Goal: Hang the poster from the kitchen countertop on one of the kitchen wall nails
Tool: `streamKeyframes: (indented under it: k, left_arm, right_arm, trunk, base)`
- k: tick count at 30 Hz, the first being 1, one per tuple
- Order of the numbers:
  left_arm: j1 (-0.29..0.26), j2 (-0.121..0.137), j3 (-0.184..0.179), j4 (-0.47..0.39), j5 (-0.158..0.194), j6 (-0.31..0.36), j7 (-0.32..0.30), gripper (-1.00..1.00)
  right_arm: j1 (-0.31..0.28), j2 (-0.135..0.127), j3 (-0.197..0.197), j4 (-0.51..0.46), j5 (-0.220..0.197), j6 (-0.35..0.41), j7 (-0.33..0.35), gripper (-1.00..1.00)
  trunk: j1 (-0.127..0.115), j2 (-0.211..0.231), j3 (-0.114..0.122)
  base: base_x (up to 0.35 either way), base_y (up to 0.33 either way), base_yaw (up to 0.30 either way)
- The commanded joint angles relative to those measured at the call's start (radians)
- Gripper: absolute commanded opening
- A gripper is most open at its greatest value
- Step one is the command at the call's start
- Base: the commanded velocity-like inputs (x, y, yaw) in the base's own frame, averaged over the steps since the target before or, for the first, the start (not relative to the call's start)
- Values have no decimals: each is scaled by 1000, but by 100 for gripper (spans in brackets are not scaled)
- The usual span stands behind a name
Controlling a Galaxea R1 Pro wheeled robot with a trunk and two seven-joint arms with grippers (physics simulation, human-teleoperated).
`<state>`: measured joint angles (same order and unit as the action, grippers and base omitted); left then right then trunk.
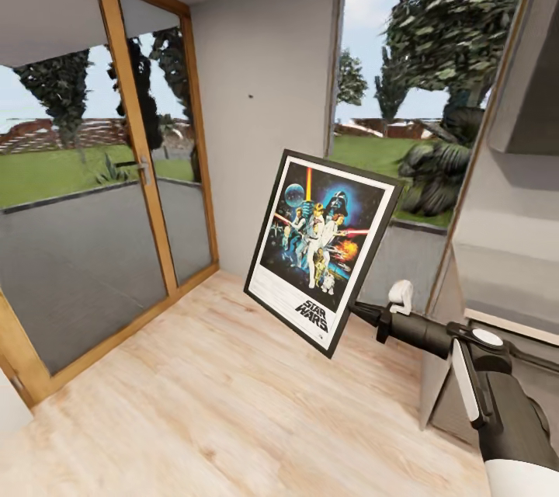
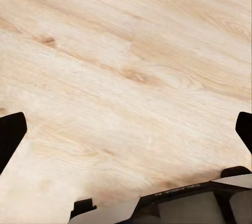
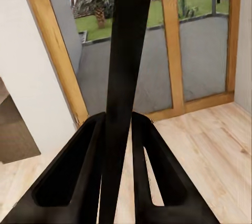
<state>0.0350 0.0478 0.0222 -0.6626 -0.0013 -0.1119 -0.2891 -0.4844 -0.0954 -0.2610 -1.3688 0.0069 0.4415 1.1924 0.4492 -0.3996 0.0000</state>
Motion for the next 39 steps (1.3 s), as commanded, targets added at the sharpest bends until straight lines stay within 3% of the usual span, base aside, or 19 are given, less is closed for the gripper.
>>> streamKeyframes:
  k: [1, 39]
  left_arm:
    - [0, 0, 2, 0, 0, -2, -5, 100]
    - [0, 0, 2, 0, 0, -3, -5, 100]
  right_arm:
    - [0, 0, -1, -1, -1, 11, 6, -100]
    - [0, 1, -1, 0, -1, 11, 3, -100]
  trunk:
    - [1, 0, 0]
    - [1, 0, 0]
  base:
    - [244, 273, 285]
    - [244, 273, 18]
